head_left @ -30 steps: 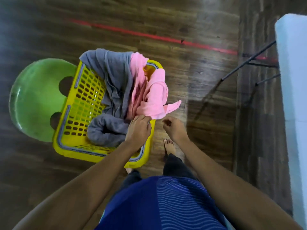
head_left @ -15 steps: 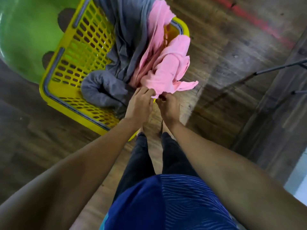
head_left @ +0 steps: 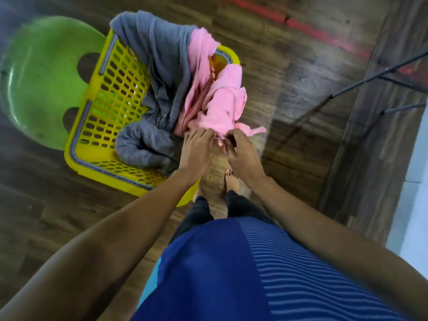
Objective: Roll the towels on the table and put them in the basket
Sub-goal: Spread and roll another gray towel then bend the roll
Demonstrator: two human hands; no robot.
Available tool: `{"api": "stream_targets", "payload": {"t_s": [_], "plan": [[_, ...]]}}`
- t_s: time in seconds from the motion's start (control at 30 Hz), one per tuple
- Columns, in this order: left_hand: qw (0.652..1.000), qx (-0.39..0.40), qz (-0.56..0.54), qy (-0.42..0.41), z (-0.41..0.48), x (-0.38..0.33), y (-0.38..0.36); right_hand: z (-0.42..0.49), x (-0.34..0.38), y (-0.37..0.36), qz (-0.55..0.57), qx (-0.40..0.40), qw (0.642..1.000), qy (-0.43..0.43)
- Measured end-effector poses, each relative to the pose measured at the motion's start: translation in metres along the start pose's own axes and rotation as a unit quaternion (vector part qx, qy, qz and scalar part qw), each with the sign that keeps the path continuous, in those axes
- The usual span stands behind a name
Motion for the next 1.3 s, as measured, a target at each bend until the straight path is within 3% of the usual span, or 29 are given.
{"api": "stream_targets", "payload": {"t_s": [0.33,0.63,0.73,0.83,0.93,1.13,1.3], "plan": [[0.992,-0.01,-0.118,-0.033,0.033,-0.039,0.058,0.038,0.038,0.045,-0.047,0.067,0.995,0.064],[0.987,-0.053,-0.14,-0.061,0.055,-0.086,0.111,0.079,0.081,0.12,0.059,0.048,0.994,0.081],[0.98,-0.039,-0.176,-0.081,0.068,-0.11,0.135,0.083,0.094,0.14,0.105,0.031,0.99,0.087],[0.986,-0.013,-0.142,-0.084,0.08,-0.126,0.147,0.087,0.107,0.15,0.11,0.028,0.989,0.099],[0.989,0.028,-0.135,-0.046,0.094,-0.126,0.147,0.089,0.106,0.155,0.115,0.016,0.989,0.091],[0.965,0.087,-0.244,0.029,0.102,-0.126,0.135,0.094,0.106,0.167,0.12,-0.013,0.989,0.085],[0.956,0.087,-0.279,-0.016,0.096,-0.137,0.139,0.096,0.11,0.18,0.132,-0.037,0.987,0.082]]}}
Point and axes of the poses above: each hand's wrist, its own z-axis towards the middle knuckle, its own y-axis out of the back of the hand, x = y × z, the point moved 9 cm from there along z, towards the middle knuckle, and after that the axes turned 4 degrees about y, right-handed, at the moved point
